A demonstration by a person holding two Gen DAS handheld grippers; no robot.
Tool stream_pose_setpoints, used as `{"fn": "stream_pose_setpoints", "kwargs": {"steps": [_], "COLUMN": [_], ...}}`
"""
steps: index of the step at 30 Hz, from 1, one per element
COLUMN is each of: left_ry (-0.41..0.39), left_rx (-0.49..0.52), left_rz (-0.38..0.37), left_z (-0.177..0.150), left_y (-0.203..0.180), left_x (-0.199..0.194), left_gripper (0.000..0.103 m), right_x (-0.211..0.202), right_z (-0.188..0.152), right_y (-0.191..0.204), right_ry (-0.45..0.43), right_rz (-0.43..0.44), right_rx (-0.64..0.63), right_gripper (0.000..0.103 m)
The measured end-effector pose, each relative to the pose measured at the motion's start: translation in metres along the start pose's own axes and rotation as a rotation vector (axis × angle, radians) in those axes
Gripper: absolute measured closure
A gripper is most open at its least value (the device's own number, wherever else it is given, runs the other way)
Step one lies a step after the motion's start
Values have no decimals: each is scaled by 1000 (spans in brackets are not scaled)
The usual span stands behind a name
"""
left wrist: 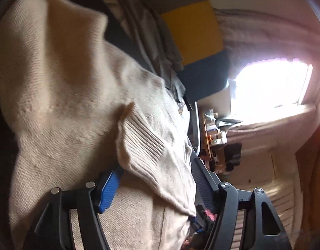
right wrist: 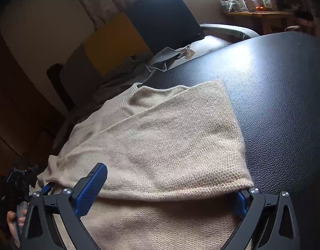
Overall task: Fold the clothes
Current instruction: 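Fold the sleeve across the sweater body with the left gripper and release, then grasp the other sleeve cuff with the left gripper and lift it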
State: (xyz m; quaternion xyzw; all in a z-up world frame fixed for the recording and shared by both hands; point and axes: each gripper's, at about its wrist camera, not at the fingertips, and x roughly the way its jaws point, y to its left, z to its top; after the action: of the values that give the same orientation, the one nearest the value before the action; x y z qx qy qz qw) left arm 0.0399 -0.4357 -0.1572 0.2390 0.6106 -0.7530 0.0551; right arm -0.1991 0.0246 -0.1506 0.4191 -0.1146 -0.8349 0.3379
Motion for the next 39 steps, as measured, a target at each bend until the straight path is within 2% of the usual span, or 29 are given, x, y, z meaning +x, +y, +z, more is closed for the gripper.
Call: {"fn": "stream_pose_setpoints", "kwargs": {"steps": [3, 4, 5, 7, 12, 15, 21, 23, 25, 28, 31, 34, 37, 39], "left_ry": [23, 31, 43, 41, -65, -44, -91, -90, -119, -191, -189, -95, -53, -81], "left_rx": [57, 102, 143, 190, 231, 275, 219, 199, 192, 235, 358, 536, 643, 697], "left_rz": [93, 111, 123, 153, 206, 320, 321, 321, 359, 403, 382, 401, 467, 487], "left_z": [8, 9, 10, 10, 11, 3, 3, 5, 7, 2, -13, -35, -51, -61], "left_y": [-14, -23, -29, -37, -40, -25, -19, -21, -26, -38, -59, -76, -75, -69], "left_x": [17, 23, 28, 31, 13, 19, 5, -3, -15, -32, -27, 5, 35, 42], "left_gripper": [40, 50, 70, 90, 93, 96, 94, 78, 75, 68, 59, 56, 56, 56], "right_x": [-1, -1, -2, -3, -9, -13, -13, -18, -30, -51, -64, -53, -18, 13], "right_z": [0, 0, 0, 0, 0, 0, 1, -3, -9, -18, -20, -7, 8, 15], "right_y": [-1, -1, -2, -3, -13, -19, -12, -6, -2, 2, 19, 49, 72, 79], "right_ry": [-2, -4, -5, -8, -36, -54, -14, 39, 83, 142, 139, 84, 75, 107], "right_rz": [7, 11, 15, 22, 88, 129, 121, 125, 109, 66, 6, -30, -62, -103], "right_rx": [6, 9, 13, 19, 72, 104, 83, 33, -11, -75, -224, -383, -478, -488], "right_gripper": [0, 0, 0, 0, 0, 0, 0, 0, 0, 0, 0, 0, 0, 0]}}
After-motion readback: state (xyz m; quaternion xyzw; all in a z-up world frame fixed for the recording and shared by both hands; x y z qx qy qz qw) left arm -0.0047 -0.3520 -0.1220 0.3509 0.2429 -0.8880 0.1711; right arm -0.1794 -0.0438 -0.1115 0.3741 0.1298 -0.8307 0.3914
